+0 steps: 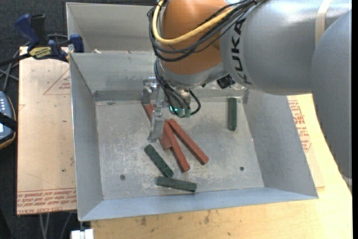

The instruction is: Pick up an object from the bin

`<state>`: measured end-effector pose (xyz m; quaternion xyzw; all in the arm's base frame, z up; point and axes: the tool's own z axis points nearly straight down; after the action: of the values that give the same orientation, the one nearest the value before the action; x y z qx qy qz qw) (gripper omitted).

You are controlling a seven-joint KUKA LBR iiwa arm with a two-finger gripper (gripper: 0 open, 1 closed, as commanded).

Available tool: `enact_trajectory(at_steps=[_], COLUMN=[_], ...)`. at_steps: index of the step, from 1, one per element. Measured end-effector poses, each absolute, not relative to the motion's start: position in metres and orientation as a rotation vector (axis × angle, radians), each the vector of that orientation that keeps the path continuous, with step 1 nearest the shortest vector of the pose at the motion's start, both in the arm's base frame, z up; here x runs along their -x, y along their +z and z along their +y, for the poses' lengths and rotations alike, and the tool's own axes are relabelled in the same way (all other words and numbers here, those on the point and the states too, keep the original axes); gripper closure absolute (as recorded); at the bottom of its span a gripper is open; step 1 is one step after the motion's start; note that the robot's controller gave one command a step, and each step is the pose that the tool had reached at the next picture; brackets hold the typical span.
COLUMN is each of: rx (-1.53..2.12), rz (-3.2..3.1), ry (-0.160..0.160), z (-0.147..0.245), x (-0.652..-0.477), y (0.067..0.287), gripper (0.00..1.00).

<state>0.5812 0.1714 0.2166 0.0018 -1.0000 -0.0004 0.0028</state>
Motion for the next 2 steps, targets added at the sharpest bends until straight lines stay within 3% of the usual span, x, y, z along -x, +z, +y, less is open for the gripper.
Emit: enact_trajectory(at_steps=[1,2], rx=[-0.001,0.07], rz=[-3.143,-3.144], ry=[-0.002,-0.003], z=[0.171,0.134], x=[-0.583,-0.548], y=[0.22,0.141], gripper=[0.0,0.0])
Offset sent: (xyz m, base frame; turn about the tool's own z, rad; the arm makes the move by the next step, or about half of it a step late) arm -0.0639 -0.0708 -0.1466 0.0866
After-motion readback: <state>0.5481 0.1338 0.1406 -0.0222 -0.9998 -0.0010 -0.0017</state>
